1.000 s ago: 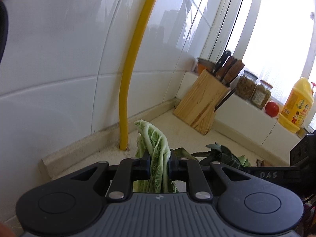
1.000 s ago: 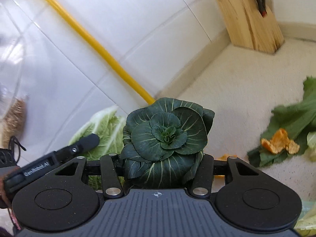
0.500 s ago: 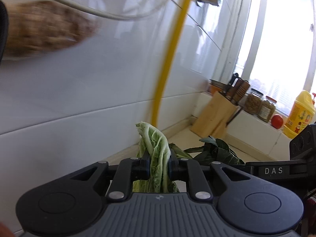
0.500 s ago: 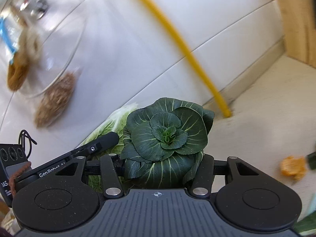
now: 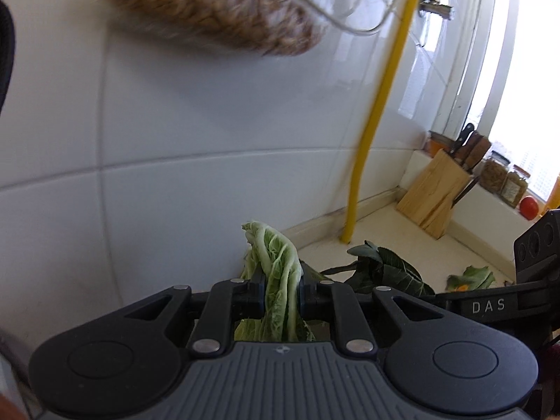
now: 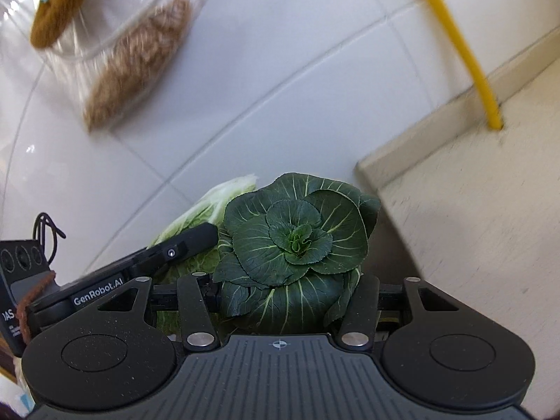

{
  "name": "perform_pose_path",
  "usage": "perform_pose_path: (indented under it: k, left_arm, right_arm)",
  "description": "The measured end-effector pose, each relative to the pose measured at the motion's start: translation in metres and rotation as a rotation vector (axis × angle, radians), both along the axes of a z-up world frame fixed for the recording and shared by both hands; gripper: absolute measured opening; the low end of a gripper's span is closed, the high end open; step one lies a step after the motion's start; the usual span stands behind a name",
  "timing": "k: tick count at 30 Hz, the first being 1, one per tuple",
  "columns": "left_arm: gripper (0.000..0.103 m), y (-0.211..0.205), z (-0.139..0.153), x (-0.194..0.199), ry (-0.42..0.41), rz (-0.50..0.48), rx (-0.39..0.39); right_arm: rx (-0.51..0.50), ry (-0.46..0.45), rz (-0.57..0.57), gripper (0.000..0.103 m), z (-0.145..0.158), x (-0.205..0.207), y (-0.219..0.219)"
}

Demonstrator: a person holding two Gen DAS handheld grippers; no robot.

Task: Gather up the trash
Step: 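Carry both greens over the trash bin and open both grippers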

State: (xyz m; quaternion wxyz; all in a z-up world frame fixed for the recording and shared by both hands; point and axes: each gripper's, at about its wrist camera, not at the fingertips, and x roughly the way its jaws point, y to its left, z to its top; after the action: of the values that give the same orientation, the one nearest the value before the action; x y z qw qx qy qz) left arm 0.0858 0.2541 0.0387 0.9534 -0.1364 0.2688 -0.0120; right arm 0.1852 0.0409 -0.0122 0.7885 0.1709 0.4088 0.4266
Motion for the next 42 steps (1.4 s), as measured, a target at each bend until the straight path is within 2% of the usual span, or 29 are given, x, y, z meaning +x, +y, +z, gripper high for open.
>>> perform_pose_path:
  k: [10,13,15,19,26,32,35,42]
  left_arm:
    - [0.015,0.009,-0.049,0.005,0.155,-0.012,-0.023]
    - [0.022,0.008,-0.061,0.008,0.193,-0.021,-0.01]
    - [0.03,0.008,-0.067,0.01,0.222,-0.023,-0.007]
    - [0.034,0.013,-0.079,0.013,0.274,-0.011,-0.013]
    - [0.037,0.019,-0.091,0.014,0.291,0.021,-0.026]
    - [0.038,0.018,-0.102,0.015,0.327,0.042,0.03]
    - [0.042,0.015,-0.103,0.016,0.332,0.036,0.051]
    - [0.045,0.017,-0.104,0.018,0.349,0.053,0.073]
  right_arm:
    - [-0.124,0.107,0.015,0.057,-0.045,-0.007,0.028]
    - [-0.175,0.142,0.024,0.06,-0.059,-0.007,0.035]
    - [-0.206,0.173,0.018,0.068,-0.069,-0.006,0.036]
    - [-0.243,0.2,0.027,0.07,-0.079,-0.006,0.039]
    - [-0.251,0.187,0.001,0.073,-0.074,-0.005,0.035]
    - [-0.252,0.164,-0.039,0.074,-0.063,-0.004,0.021]
    - [-0.254,0.163,-0.056,0.076,-0.062,-0.006,0.016]
    - [-0.269,0.171,-0.084,0.078,-0.061,-0.015,0.005]
